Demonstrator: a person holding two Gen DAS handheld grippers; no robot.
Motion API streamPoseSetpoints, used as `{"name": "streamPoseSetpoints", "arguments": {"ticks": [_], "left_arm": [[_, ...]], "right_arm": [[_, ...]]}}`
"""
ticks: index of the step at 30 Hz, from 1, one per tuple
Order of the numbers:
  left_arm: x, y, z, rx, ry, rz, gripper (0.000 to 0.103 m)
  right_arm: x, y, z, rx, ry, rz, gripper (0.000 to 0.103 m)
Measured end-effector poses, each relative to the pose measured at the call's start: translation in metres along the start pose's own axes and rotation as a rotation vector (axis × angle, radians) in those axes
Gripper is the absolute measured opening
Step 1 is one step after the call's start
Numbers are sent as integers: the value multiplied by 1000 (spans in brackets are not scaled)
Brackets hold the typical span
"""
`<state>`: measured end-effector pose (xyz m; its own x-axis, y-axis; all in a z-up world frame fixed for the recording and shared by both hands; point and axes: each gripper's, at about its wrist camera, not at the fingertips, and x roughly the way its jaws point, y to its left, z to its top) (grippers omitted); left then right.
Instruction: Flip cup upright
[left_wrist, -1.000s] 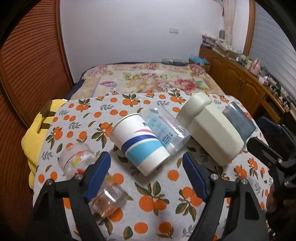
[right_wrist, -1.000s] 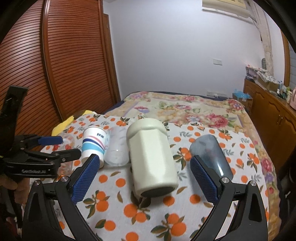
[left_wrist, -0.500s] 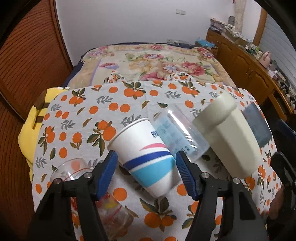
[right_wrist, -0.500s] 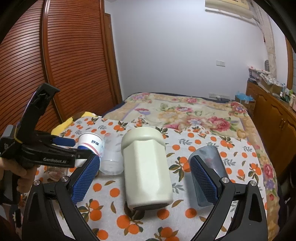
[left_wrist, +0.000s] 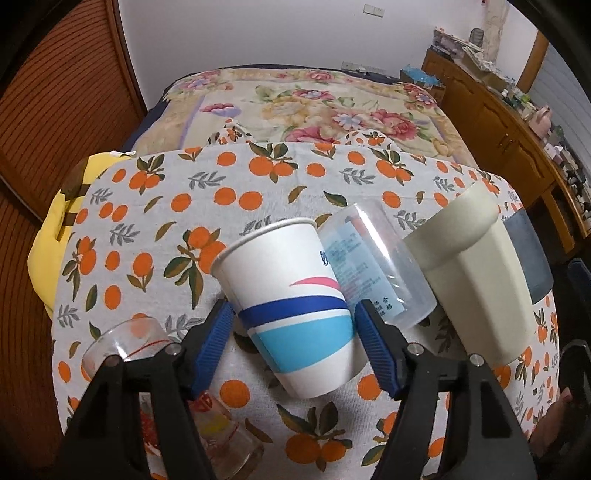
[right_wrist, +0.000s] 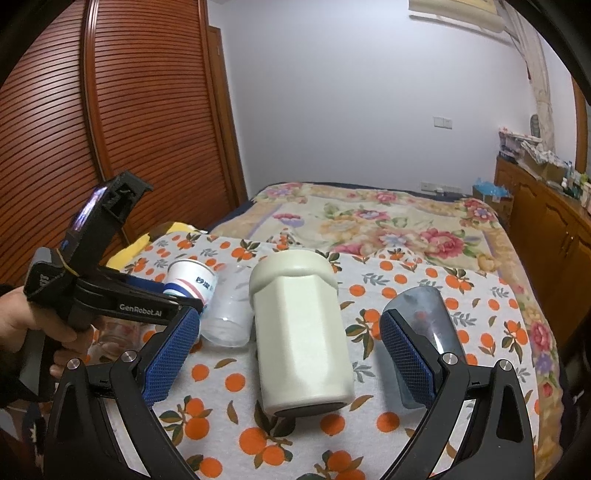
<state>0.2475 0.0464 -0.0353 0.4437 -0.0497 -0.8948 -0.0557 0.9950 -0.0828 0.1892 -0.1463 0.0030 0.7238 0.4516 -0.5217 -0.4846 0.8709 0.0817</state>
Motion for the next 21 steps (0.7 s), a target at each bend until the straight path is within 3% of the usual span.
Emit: {"name": "streamPoseSetpoints", "arguments": {"ticks": [8,13,21], "left_arm": [[12,2,-2,-23,40,-6,69],[4,1,-4,-8,2,-4,59],[-22,-7,-13,26,-72,-15,56]], "right_arm": [[-4,0,-1,2,-11,-1,100],[-5,-2,-2,3,-14,-3,100],[-14,-5,-6,11,-27,-15,100]]}}
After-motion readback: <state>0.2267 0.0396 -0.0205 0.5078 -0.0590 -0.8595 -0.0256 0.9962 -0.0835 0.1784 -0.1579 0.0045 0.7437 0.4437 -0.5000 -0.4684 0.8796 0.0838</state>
